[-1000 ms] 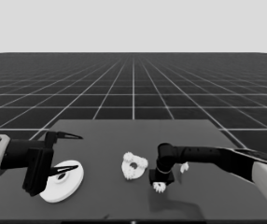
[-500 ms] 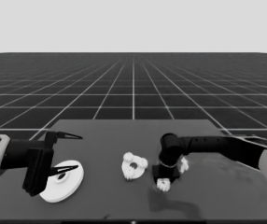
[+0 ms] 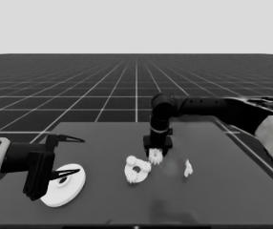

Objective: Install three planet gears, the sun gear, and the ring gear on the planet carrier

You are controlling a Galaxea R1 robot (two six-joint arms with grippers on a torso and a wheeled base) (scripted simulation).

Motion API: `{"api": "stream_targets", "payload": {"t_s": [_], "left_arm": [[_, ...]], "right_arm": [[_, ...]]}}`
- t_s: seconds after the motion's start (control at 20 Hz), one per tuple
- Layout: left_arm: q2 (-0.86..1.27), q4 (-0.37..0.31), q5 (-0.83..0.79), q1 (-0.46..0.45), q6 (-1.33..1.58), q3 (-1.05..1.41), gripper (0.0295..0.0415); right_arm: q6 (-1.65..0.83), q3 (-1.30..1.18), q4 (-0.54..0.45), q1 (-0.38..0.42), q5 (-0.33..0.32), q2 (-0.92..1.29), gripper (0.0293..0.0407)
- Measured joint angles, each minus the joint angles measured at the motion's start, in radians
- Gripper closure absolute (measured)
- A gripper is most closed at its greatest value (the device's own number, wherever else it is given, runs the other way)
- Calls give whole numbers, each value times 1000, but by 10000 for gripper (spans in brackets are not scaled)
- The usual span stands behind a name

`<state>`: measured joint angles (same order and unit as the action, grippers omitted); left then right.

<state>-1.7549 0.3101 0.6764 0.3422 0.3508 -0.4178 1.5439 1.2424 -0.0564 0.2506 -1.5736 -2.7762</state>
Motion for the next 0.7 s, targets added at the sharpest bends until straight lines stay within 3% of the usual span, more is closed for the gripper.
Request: {"api": "stream_targets", "payload": {"t_s": [0.15,0.45,0.55,0.7], "left_arm": [[0,0,0,0,0,0,326],[0,0,0,0,0,0,326],[0,0,0,0,0,0,326],[0,0,0,0,0,0,326]], "right_arm": [[-151,377,7,-7,-7,-238,390],[-211,502,10,-11,-10,-302,390],[-217,513,219,-219,41,-304,390],[-261,585,302,-317,74,-324,390]]}}
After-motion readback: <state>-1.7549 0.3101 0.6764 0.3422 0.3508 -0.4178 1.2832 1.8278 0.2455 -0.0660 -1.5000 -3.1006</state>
